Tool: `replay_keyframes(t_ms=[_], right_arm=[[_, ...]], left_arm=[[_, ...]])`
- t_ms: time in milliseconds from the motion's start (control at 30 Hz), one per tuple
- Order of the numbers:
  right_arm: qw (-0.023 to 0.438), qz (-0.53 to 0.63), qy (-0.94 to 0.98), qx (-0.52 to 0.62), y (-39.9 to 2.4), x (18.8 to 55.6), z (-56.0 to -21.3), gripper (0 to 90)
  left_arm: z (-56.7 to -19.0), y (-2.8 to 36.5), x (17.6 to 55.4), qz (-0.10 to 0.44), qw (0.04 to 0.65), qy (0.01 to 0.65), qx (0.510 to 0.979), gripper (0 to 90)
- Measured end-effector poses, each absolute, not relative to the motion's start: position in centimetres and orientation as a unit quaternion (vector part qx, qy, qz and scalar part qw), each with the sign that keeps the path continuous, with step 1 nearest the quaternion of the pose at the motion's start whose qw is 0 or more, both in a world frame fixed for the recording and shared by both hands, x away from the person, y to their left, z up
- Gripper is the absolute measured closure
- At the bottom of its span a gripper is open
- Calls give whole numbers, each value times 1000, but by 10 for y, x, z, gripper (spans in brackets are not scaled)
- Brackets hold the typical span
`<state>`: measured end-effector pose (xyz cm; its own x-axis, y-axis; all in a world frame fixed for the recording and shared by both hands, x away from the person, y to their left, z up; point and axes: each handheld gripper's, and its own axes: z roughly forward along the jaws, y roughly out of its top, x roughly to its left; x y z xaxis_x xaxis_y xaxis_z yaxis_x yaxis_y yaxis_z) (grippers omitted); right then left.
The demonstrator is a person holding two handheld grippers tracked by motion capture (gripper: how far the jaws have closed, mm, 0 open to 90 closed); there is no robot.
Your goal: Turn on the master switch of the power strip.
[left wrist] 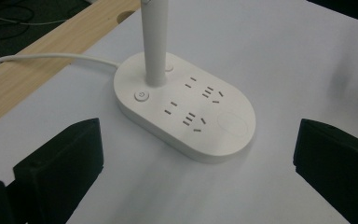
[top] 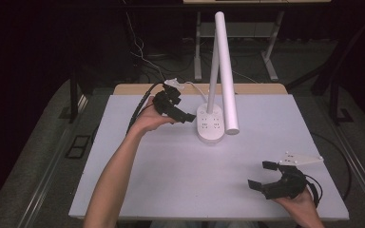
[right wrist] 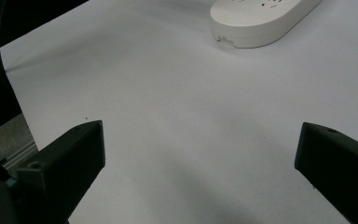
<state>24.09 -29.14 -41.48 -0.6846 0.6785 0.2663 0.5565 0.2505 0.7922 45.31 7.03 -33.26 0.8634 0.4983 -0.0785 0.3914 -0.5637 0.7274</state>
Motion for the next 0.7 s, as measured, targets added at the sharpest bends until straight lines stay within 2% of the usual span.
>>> replay_keyframes(t_ms=[333,600,700], right_arm=[[64,470,786,396,-292,241,-415,10],[64,469,789,392,-291,241,-416,10],[64,468,789,392,-291,241,-416,10]], left_arm=[[-346,61,473,62,383,266,882,7],[-353,60,487,57,377,308,872,22],[-357,58,491,56,396,336,852,38]])
